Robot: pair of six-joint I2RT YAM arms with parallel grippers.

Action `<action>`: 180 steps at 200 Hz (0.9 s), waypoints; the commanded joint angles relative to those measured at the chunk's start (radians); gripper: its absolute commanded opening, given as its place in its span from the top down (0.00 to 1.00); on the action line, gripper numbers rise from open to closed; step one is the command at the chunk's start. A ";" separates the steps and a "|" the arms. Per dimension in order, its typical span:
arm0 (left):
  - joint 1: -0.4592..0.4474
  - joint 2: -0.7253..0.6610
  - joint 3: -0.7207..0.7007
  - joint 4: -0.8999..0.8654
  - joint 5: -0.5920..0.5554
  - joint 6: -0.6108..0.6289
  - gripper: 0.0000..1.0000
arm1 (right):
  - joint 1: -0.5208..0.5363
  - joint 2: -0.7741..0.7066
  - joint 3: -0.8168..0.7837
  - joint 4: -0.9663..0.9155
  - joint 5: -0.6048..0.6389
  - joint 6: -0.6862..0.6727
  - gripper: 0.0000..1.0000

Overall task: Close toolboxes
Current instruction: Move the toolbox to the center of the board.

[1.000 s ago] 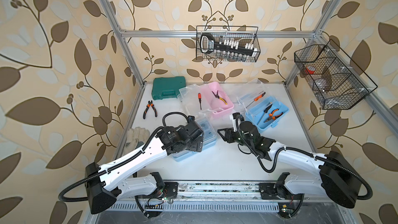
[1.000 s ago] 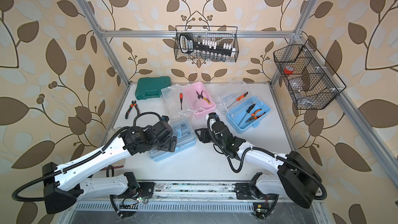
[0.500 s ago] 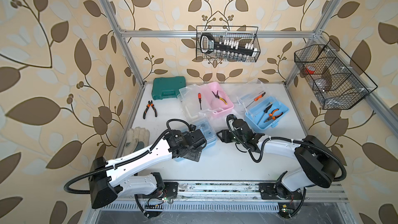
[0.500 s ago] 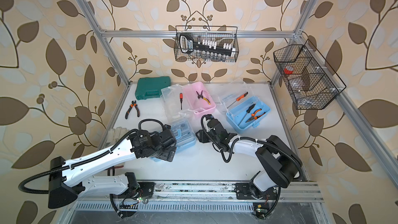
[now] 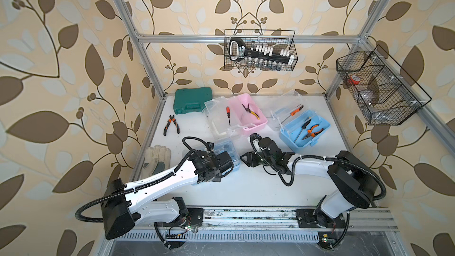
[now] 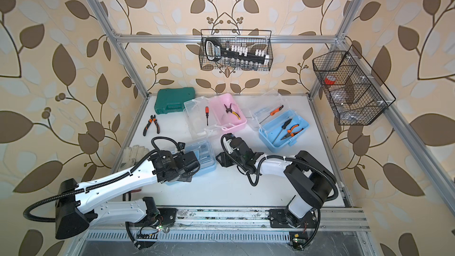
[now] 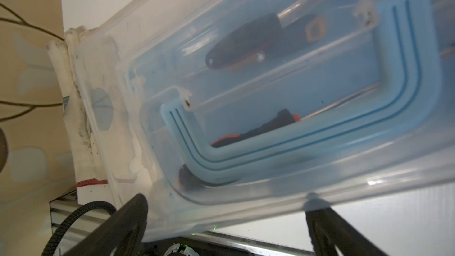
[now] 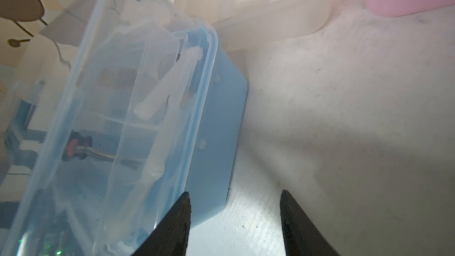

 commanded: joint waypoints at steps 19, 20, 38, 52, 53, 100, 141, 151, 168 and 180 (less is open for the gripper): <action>0.088 -0.071 -0.059 0.069 0.004 -0.070 0.01 | 0.077 0.038 0.055 0.078 -0.056 0.023 0.44; 0.091 -0.072 -0.061 0.071 0.003 -0.069 0.01 | 0.078 0.039 0.055 0.079 -0.055 0.025 0.44; 0.130 -0.080 -0.074 0.105 0.016 -0.045 0.01 | 0.084 0.041 0.061 0.095 -0.047 0.039 0.44; 0.153 -0.070 -0.073 0.119 0.016 -0.027 0.01 | 0.085 0.045 0.071 0.096 -0.050 0.042 0.44; 0.155 -0.069 -0.073 0.120 0.015 -0.026 0.01 | 0.084 0.046 0.073 0.096 -0.050 0.041 0.44; 0.231 -0.001 -0.039 0.192 0.027 0.068 0.01 | 0.085 0.074 0.128 0.109 -0.075 0.032 0.44; 0.297 0.059 -0.013 0.243 0.040 0.135 0.01 | 0.085 0.093 0.152 0.103 -0.064 0.030 0.43; 0.320 0.071 -0.013 0.258 0.048 0.149 0.01 | 0.084 0.099 0.158 0.103 -0.067 0.029 0.43; 0.355 0.081 -0.013 0.281 0.063 0.172 0.01 | 0.085 0.114 0.168 0.104 -0.072 0.026 0.43; 0.380 0.085 -0.008 0.292 0.071 0.188 0.01 | 0.084 0.127 0.179 0.106 -0.077 0.025 0.43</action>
